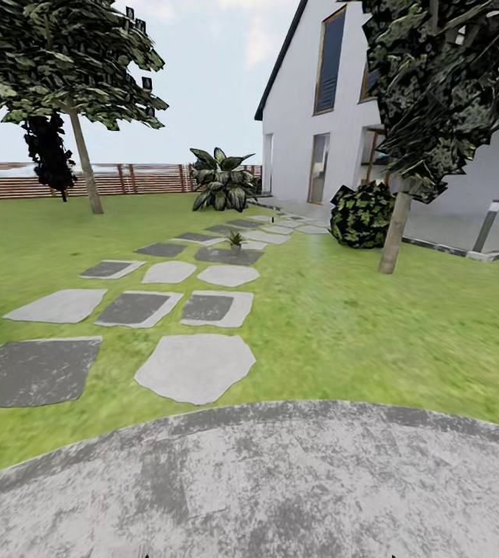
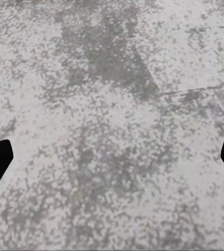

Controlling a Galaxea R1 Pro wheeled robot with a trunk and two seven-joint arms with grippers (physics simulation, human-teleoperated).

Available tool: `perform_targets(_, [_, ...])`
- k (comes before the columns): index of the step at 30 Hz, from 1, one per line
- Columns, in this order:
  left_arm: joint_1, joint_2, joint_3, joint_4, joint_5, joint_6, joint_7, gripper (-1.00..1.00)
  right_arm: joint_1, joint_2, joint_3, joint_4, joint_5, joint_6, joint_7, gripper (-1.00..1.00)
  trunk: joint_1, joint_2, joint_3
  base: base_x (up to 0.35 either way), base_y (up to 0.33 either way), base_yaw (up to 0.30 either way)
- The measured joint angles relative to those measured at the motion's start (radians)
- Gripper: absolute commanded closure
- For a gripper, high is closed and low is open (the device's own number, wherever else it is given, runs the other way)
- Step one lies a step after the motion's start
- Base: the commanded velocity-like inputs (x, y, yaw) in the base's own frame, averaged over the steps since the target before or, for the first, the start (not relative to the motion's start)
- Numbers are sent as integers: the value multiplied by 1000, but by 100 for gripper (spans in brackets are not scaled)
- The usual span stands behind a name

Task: Pick up the pesticide atomizer in the garden and spray insectifuge to fully cover both potted plants in the garden.

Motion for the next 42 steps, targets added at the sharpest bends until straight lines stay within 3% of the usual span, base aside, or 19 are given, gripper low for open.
perform_targets(42, [0, 0, 0, 0, 0, 0, 0, -100, 0, 0, 0, 0, 0, 0, 0, -100, 0, 0, 0, 335, 98, 0])
